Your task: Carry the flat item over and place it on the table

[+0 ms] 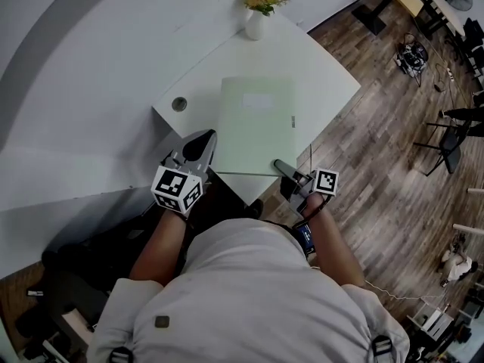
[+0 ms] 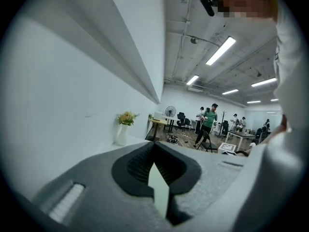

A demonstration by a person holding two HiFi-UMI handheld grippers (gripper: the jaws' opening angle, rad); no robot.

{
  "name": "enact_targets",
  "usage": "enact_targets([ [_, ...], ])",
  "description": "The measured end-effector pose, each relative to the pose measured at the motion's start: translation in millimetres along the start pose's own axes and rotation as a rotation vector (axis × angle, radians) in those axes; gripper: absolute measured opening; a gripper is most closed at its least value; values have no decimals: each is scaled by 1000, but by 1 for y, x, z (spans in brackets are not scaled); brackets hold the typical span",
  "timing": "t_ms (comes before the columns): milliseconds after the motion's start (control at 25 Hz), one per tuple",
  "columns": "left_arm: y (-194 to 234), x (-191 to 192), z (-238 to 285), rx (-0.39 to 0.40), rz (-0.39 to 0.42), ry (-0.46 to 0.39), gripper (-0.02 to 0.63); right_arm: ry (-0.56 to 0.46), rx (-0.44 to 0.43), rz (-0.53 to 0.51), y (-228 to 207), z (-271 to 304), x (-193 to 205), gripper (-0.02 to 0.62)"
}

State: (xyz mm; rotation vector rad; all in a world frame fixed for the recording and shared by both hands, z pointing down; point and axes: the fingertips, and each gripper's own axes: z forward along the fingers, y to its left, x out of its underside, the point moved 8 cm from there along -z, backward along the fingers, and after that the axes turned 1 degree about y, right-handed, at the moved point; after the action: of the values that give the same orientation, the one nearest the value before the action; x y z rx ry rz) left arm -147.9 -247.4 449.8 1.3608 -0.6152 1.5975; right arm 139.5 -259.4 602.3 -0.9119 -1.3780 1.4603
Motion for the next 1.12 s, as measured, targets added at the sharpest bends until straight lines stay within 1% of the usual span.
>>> enact_targets([
  [360,49,27,8,-35,-46,56,0,28,59,69,-50,44,-19,304],
  [480,65,40,14,-44,-65,74,0,32,87,71,-69,56,-30,304],
  [640,79,51,25,-49,-82,90,0,29,82,68,-88,70,-43,302],
  [880,78,59,42,-31,-84,90,0,68,89,-41,-98,87,-51,301],
  [1000,78,63,49,-18,-90,93,0,101,172,-81,-107,88,-50,302],
  [1040,78,64,50,-16,-92,95,0,106,176,-89,-109,89,-49,304],
  [1120,80,69,52,-14,-100,101,0,110,147,-91,-109,95,-49,307],
])
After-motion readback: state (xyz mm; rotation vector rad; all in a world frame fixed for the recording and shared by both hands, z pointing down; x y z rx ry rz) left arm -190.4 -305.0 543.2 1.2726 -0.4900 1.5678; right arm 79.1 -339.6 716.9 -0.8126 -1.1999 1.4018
